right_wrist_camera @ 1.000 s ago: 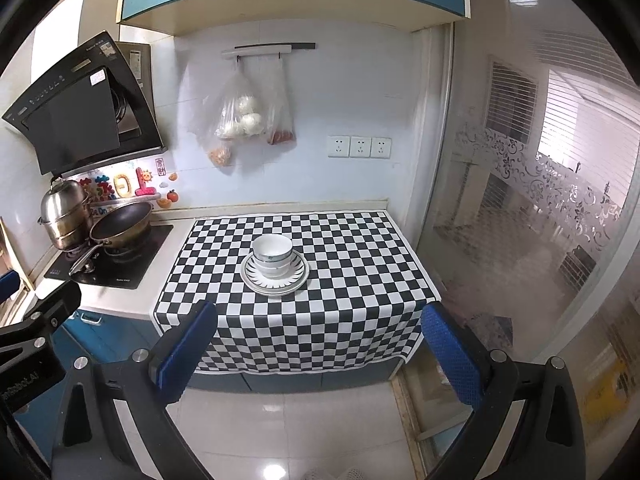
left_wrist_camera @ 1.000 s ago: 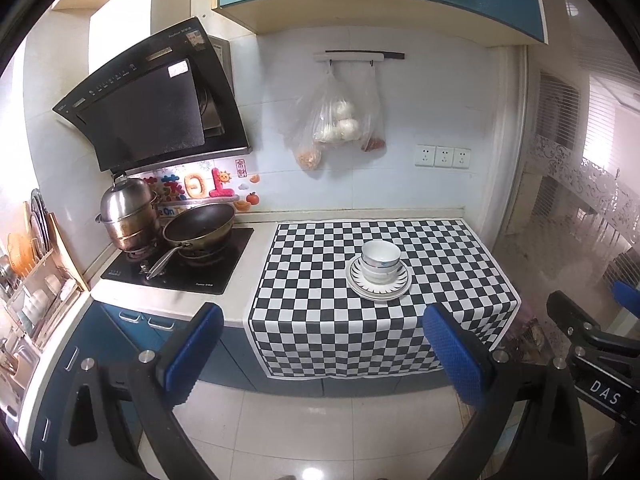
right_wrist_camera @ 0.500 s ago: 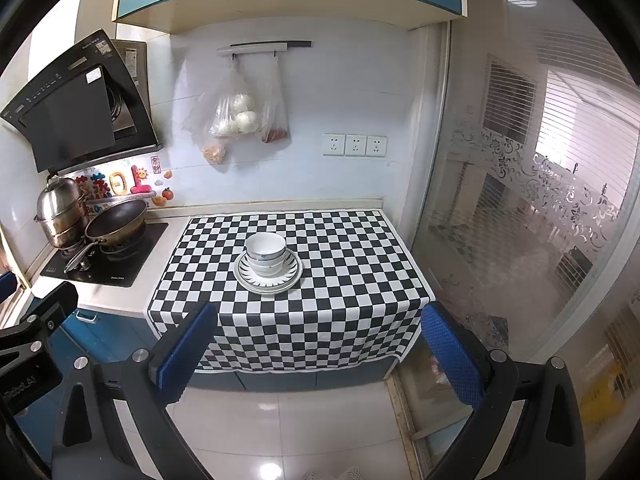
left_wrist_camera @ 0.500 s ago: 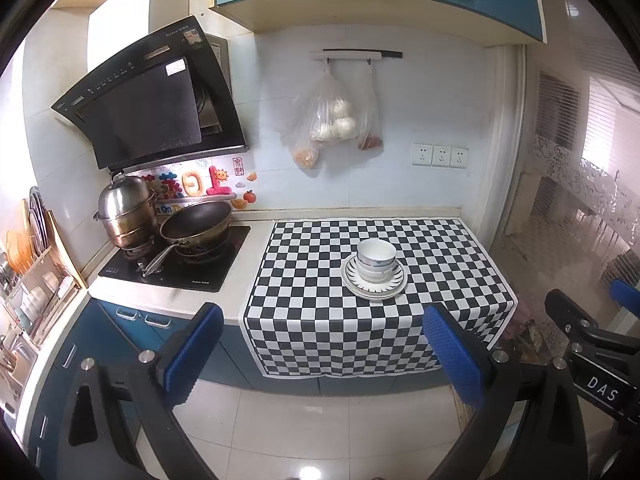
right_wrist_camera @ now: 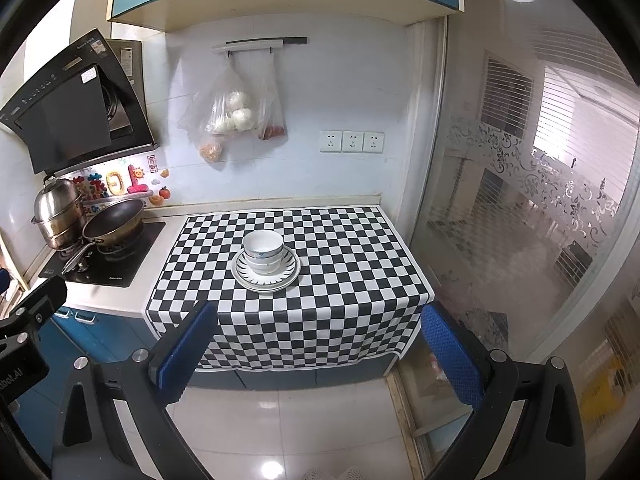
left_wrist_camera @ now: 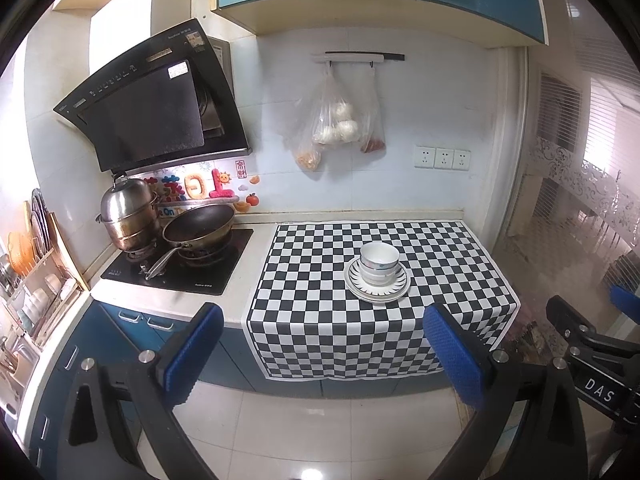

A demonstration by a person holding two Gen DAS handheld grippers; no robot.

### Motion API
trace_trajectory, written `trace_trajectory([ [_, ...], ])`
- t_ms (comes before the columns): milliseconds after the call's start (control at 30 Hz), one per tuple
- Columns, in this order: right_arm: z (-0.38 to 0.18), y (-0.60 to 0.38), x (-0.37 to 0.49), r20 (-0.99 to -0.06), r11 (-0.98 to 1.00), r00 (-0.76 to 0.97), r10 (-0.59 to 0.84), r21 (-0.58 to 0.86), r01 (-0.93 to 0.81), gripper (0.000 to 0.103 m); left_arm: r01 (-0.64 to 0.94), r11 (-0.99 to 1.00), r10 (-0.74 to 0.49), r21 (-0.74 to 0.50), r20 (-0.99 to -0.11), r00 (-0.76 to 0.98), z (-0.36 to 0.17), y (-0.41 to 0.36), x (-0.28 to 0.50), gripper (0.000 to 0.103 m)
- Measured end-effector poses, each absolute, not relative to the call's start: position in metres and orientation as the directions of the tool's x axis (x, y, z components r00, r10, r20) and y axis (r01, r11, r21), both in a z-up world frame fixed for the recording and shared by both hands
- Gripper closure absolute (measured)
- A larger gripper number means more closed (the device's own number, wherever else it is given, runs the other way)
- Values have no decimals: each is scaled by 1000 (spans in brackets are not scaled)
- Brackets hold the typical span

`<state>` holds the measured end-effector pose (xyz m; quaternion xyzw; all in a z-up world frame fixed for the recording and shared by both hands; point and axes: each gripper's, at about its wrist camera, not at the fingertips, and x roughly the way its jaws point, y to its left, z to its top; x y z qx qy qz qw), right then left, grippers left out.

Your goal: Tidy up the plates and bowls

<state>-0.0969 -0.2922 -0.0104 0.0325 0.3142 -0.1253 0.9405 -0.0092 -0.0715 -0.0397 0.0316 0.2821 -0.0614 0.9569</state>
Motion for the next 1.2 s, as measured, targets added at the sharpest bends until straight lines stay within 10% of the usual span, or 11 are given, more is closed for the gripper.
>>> trace_trajectory([
  [1200, -5, -287, -104, -584, 959, 776, -239, -15, 284, 0, 167, 985, -119, 40, -542, 832, -38, -70, -6, 1],
])
